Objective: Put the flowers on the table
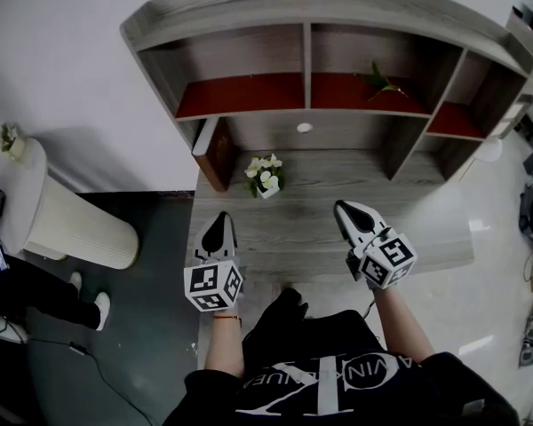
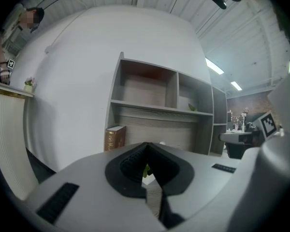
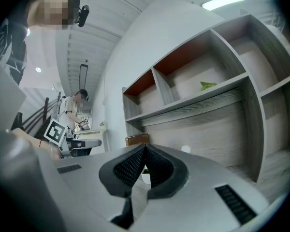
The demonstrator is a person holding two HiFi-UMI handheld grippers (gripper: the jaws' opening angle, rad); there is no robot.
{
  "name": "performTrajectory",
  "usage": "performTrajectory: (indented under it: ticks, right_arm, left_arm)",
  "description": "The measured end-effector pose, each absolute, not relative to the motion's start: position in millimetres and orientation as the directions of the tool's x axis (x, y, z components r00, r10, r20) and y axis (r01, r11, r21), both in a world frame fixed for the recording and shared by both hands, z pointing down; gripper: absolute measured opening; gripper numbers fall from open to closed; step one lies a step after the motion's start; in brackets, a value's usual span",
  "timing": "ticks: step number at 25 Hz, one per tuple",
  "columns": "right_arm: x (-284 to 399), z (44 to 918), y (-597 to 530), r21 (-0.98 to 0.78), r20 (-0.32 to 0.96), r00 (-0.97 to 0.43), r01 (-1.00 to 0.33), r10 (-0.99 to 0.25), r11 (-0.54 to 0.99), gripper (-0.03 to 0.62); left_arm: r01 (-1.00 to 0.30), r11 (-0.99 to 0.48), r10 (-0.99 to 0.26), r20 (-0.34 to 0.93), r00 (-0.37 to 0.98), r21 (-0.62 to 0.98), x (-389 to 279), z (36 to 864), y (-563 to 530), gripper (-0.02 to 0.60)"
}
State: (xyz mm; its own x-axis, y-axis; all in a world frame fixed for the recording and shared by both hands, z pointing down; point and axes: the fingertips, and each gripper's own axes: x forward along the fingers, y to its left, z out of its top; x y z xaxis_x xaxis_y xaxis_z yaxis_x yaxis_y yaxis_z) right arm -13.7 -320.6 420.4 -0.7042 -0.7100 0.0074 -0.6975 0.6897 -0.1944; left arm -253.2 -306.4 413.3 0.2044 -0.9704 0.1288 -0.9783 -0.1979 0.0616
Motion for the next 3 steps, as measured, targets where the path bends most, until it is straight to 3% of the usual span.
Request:
performTrajectory:
  ticks: [3]
  right_arm:
    - [-15.1,420.7,-320.1,-0.195,0.008,-0.707,-0.695,-0.708,0.692,0.009]
  left_arm:
    - [-0.979,-0.195,-0.971,0.128,0.202,0.062,-254.5,413.3,-305.6,0.003]
